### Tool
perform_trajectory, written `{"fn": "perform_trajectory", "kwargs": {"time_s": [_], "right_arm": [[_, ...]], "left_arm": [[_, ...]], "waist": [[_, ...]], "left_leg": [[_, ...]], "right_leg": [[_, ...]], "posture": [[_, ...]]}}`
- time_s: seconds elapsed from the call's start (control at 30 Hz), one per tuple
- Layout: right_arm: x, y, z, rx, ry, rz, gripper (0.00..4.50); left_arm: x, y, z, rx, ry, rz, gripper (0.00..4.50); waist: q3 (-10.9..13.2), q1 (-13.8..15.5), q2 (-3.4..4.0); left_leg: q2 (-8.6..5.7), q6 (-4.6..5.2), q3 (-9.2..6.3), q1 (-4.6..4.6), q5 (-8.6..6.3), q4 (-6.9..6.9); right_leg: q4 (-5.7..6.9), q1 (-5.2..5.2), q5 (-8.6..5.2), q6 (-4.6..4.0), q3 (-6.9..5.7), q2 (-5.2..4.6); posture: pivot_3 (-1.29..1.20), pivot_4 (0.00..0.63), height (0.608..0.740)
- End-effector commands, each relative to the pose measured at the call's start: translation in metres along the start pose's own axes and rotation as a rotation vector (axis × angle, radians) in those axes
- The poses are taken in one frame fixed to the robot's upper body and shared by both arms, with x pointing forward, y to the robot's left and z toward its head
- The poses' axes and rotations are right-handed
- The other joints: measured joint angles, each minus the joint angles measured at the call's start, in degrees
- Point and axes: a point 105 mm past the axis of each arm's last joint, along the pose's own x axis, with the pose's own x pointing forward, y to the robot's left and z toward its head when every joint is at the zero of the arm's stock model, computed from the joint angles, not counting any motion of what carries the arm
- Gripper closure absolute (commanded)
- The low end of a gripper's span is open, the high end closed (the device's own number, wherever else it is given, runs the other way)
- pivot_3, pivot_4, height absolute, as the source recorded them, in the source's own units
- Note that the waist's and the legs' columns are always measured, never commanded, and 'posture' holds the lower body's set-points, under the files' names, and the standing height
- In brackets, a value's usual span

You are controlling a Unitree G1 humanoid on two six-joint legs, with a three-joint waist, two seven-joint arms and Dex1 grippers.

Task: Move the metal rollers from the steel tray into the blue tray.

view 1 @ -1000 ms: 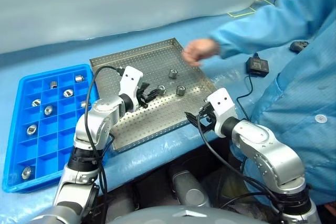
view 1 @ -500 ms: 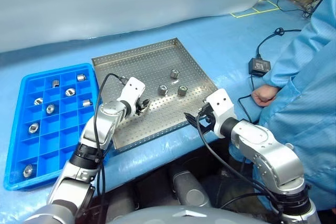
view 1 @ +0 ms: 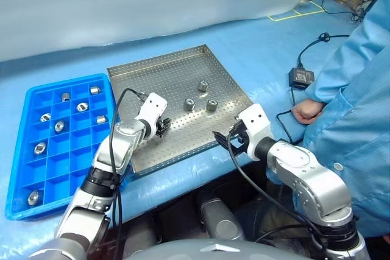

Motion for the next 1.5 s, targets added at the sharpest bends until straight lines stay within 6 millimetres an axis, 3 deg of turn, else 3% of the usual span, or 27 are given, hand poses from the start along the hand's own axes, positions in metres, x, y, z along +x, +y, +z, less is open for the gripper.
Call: {"fn": "perform_trajectory", "kwargs": {"time_s": [0.03,0.3,0.47,0.63,0.73,1.1,1.3,1.5], "right_arm": [[0.003,0.007,0.014,-0.019,-0.066,0.031,0.0],[0.018,0.028,0.025,0.007,-0.124,0.153,0.0],[0.015,0.053,0.03,0.039,-0.172,0.353,0.0],[0.017,0.055,0.032,0.023,-0.172,0.388,0.0],[0.018,0.056,0.033,0.018,-0.175,0.412,0.0],[0.026,0.062,0.036,-0.008,-0.163,0.494,0.0],[0.028,0.061,0.035,-0.008,-0.151,0.493,0.0],[0.028,0.057,0.033,-0.002,-0.141,0.464,0.0]], "left_arm": [[-0.004,-0.005,0.007,-0.066,-0.036,-0.061,2.79],[-0.024,0.009,0.023,-0.09,-0.093,-0.105,2.79],[-0.037,0.014,0.036,-0.069,-0.157,-0.099,2.79],[-0.053,0.009,0.046,-0.064,-0.23,-0.108,2.79],[-0.063,0.015,0.046,-0.077,-0.256,-0.056,2.79],[-0.105,0.076,0.003,-0.235,-0.209,0.399,2.79],[-0.113,0.081,-0.008,-0.276,-0.198,0.479,2.79],[-0.119,0.082,-0.021,-0.313,-0.169,0.522,2.79]], "waist": [[0.0,0.02,0.0],[0.02,-0.08,0.0],[0.02,0.61,-0.01],[0.03,2.14,-0.02],[0.03,3.35,-0.02],[0.05,11.48,-0.07],[0.05,15.46,-0.12],[0.04,16.08,-0.12]], "left_leg": [[0.0,0.0,0.0,-0.01,0.0,0.0],[0.0,0.01,0.0,-0.06,0.01,-0.01],[0.01,0.02,-0.04,-0.09,0.0,-0.03],[0.04,0.03,-0.04,-0.1,0.0,-0.03],[0.03,0.02,-0.04,-0.08,0.0,-0.02],[0.03,0.02,-0.01,-0.05,0.0,-0.02],[0.05,0.02,-0.01,-0.2,-0.01,0.14],[0.2,0.04,0.02,-0.22,-0.03,0.23]], "right_leg": [[0.0,-0.01,0.0,0.0,0.0,0.0],[0.0,-0.07,0.01,0.02,0.02,0.03],[-0.03,-0.08,0.02,0.03,0.01,0.01],[-0.04,-0.08,0.03,0.05,0.01,-0.02],[0.0,-0.09,0.02,0.03,0.0,0.01],[-0.01,-0.09,-0.01,-0.05,-0.07,0.04],[-0.05,-0.1,-0.01,-0.06,-0.18,-0.07],[-0.05,-0.08,0.0,-0.09,-0.25,-0.13]], "posture": [[-0.31,0.15,0.74],[-0.29,0.15,0.74],[-0.26,0.15,0.74],[-0.18,0.15,0.74],[-0.12,0.15,0.74],[0.01,0.15,0.74],[0.01,0.15,0.74],[0.01,0.15,0.74]]}}
